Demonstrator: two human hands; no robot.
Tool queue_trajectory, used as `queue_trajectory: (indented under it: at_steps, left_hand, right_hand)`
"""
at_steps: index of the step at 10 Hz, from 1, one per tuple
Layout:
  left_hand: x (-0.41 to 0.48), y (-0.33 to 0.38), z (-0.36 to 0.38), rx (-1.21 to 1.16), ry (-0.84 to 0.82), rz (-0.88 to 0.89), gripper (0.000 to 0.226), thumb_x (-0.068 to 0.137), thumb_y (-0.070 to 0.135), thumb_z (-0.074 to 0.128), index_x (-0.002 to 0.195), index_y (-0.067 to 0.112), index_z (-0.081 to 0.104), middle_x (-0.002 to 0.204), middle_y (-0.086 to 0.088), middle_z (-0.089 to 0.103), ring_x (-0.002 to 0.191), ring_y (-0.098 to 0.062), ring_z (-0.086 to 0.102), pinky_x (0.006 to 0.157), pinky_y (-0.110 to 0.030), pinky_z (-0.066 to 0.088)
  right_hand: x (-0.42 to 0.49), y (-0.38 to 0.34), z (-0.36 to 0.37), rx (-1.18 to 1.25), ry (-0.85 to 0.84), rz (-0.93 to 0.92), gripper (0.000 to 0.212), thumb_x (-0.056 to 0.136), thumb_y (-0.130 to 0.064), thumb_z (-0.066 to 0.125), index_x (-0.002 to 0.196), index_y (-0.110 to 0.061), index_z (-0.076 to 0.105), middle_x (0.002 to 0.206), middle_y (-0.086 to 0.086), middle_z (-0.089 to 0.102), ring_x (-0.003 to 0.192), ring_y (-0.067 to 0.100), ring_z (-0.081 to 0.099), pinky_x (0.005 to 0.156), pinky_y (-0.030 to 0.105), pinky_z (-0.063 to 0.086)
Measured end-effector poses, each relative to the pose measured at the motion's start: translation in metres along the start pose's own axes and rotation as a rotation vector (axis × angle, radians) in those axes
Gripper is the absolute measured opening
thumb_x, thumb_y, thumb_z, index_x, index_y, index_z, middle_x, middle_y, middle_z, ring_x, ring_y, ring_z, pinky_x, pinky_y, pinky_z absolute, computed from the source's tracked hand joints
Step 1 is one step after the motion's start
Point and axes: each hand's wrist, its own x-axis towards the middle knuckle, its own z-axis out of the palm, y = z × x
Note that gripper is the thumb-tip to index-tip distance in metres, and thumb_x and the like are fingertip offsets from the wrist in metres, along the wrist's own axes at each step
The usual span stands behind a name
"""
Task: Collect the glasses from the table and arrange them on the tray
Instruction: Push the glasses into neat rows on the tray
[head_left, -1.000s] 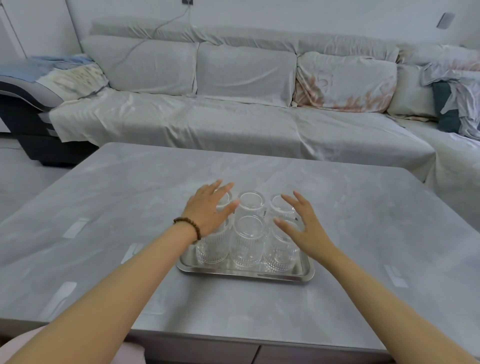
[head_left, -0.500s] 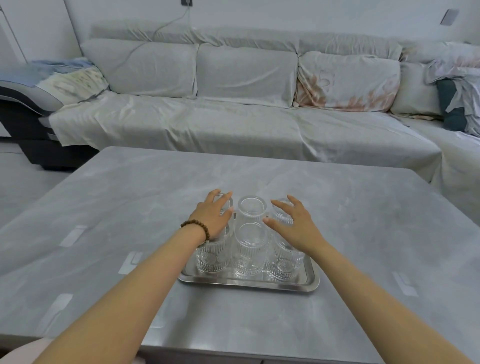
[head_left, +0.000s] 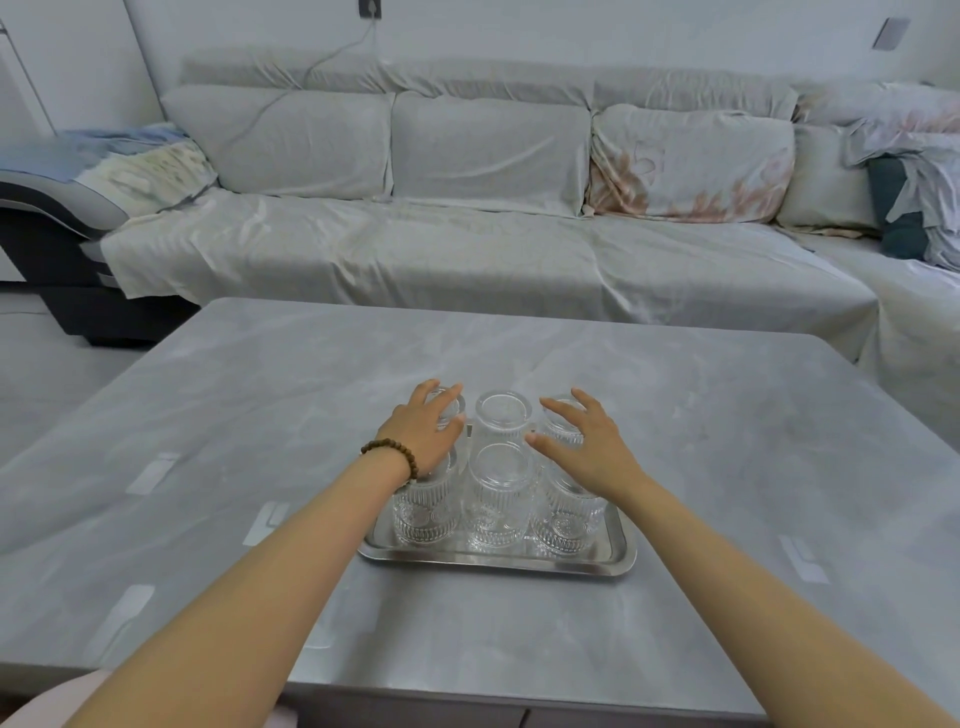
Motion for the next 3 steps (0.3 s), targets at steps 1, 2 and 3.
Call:
queue_trajectory:
  at_steps: [1, 2, 3]
  left_hand:
    - [-0.005, 0.005, -0.004, 0.004, -0.018, -0.011, 0.052, 0.094, 0.049, 0.031, 0.145, 0.039, 0.024, 0.160, 0.007, 0.009, 0.139, -0.030, 0.030, 0.110, -0.044, 0.031]
    - [-0.009, 0.010, -0.010, 0.018, -0.021, -0.021, 0.054, 0.095, 0.052, 0.026, 0.146, 0.037, 0.021, 0.161, 0.005, 0.006, 0.144, -0.029, 0.019, 0.113, -0.047, 0.028]
    - [-0.016, 0.021, -0.022, 0.071, 0.041, -0.007, 0.058, 0.094, 0.054, 0.023, 0.148, 0.034, 0.018, 0.161, 0.003, 0.007, 0.146, -0.029, 0.011, 0.115, -0.049, 0.022]
  right_hand:
    - [-0.002, -0.006, -0.007, -0.023, -0.050, 0.010, 0.066, 0.081, -0.059, 0.059, 0.141, -0.039, 0.039, 0.162, -0.002, 0.011, 0.147, 0.026, 0.015, 0.116, 0.046, 0.020]
    - [-0.010, -0.010, -0.017, -0.023, -0.104, 0.012, 0.069, 0.087, -0.053, 0.055, 0.147, -0.032, 0.029, 0.163, 0.002, 0.007, 0.149, 0.025, 0.009, 0.120, 0.045, 0.014]
    - [-0.022, -0.037, -0.051, 0.022, -0.021, -0.033, 0.067, 0.093, -0.045, 0.051, 0.150, -0.026, 0.022, 0.163, 0.002, 0.006, 0.150, 0.019, 0.006, 0.121, 0.039, 0.011]
